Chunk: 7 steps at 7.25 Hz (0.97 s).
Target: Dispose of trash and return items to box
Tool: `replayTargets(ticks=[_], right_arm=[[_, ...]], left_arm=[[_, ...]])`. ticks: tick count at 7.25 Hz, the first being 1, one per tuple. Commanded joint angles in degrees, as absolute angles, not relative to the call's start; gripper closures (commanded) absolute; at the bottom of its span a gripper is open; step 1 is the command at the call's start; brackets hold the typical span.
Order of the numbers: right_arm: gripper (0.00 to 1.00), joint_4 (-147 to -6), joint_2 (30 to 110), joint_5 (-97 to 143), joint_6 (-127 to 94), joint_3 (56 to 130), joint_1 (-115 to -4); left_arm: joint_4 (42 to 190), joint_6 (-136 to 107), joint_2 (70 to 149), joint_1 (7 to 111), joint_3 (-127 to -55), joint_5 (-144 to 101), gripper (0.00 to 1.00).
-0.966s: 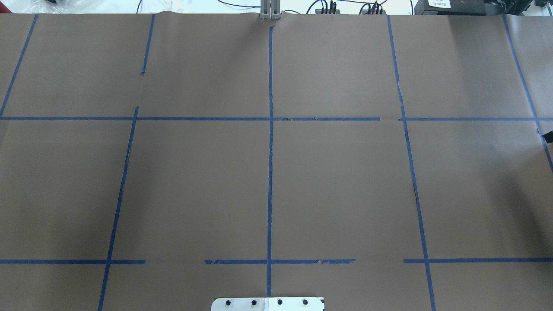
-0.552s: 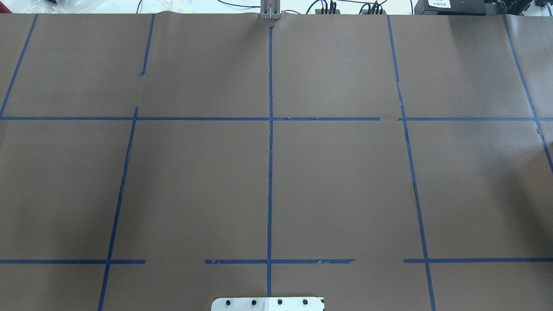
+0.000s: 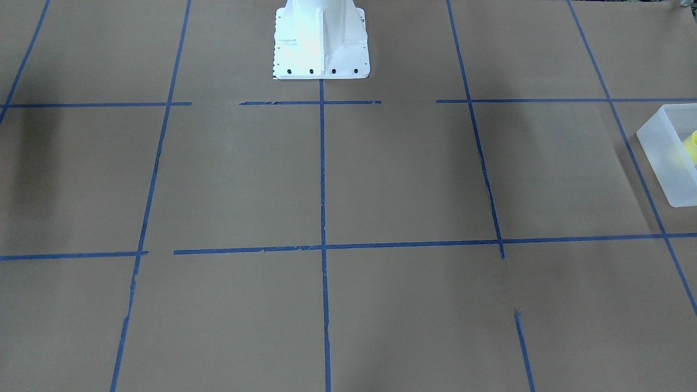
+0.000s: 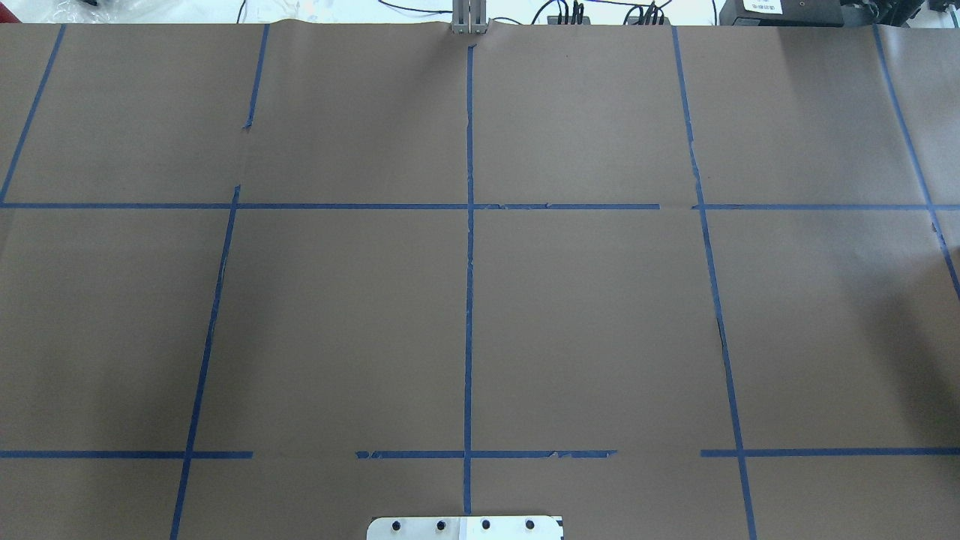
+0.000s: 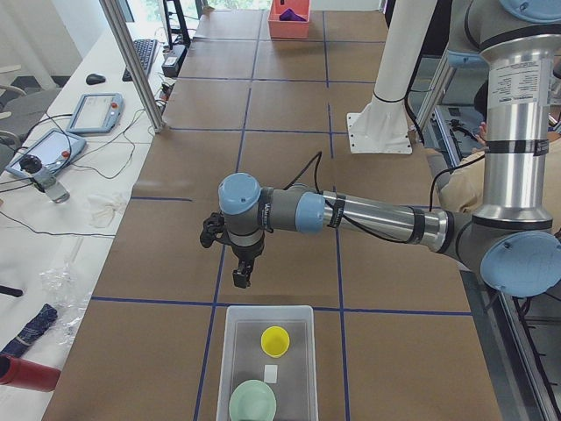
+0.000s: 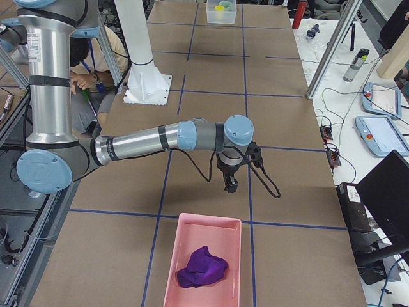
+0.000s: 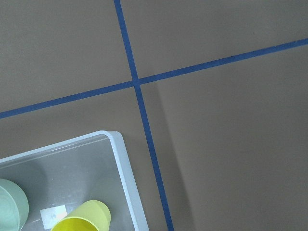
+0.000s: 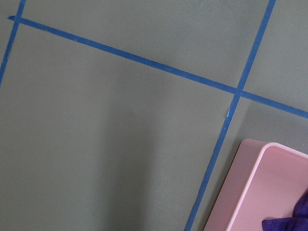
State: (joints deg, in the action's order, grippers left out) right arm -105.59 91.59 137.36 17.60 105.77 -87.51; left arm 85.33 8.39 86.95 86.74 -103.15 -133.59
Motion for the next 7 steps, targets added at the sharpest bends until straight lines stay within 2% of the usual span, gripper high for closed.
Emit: replayTargets(ticks=[1, 7], right_arm=[[0.0, -105.64, 91.58, 137.63, 17.67, 105.56, -87.71], [0.0, -105.3, 92.28, 139.74, 16.61, 103.02, -89.03]], left_arm=[[85.17, 8.35, 89.8, 86.66, -102.49, -133.59, 0.0], [82.53, 8.53, 90.26, 86.84, -102.22, -133.42, 0.0]])
